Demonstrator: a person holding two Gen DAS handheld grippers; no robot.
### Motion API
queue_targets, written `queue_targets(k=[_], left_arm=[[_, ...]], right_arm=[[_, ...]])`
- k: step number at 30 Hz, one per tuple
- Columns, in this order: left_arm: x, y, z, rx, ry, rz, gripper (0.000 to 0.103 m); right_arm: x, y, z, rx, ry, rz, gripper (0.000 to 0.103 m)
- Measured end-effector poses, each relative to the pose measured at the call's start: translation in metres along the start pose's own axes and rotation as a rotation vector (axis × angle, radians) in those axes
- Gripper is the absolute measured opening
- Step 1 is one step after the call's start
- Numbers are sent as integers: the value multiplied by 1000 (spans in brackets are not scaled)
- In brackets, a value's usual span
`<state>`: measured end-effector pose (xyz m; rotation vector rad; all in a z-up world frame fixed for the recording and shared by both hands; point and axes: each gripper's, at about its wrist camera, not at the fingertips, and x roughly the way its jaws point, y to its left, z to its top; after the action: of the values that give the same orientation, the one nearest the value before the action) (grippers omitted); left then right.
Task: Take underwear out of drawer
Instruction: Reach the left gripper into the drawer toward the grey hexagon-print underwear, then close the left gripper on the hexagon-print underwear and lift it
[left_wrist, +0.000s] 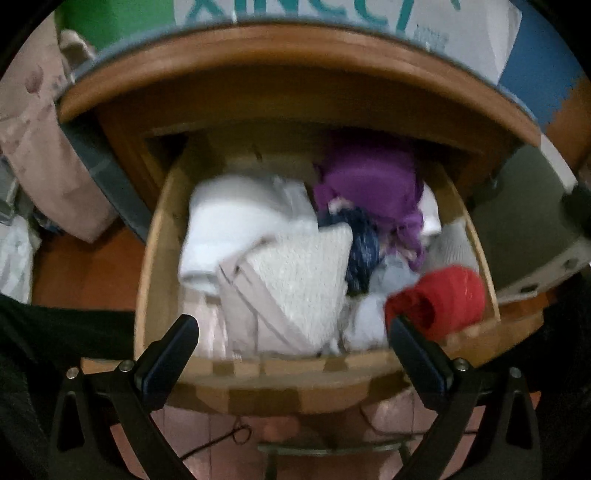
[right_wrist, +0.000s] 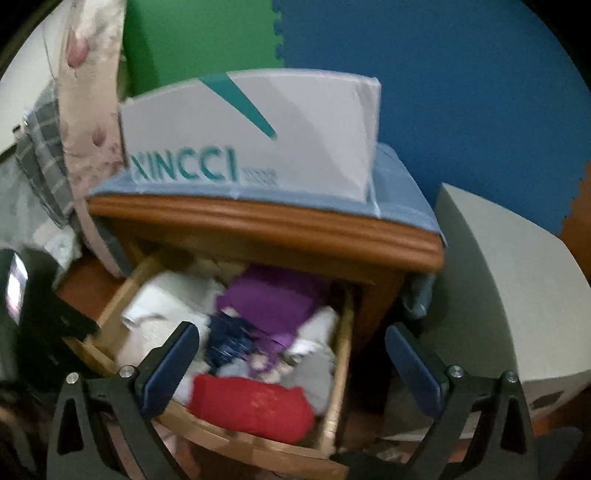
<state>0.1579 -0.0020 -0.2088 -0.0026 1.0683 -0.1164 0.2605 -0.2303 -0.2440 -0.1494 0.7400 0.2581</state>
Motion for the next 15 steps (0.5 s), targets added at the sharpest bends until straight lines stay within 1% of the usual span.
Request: queue_targets(k=[2,3,5,6,8,10,11,12,14,15], left_arm=[[2,-1,14,-6,-41,22,102],[7,-3,20,-1,-32,36,102],[26,-1,28,7,36,43,102],[34,-5,28,3,56,45,102],[49,-5,31,0,71,68,102],[77,-5,55,-1,81,90,102],[87,0,57,2,93,97,102],[101,1,67,5,119,107,102],[123,11,76,0,167,96,102],[136,13,81,-4,196,93,96]], right_arm=[[7,-8,-1,26,31,-20,103],[11,-15,-2,58,52,-11,103],[14,-25,-6,91,72,-7,103],[13,-29,-9,105,75,-9,103],[10,-34,-11,121,64,-1,103],[6,-35,-12,125,50,6,103],[6,-34,-12,120,50,7,103],[7,-32,-12,116,54,9,103],[9,-28,-12,96,63,14,103],[9,-26,-11,88,63,16,103]])
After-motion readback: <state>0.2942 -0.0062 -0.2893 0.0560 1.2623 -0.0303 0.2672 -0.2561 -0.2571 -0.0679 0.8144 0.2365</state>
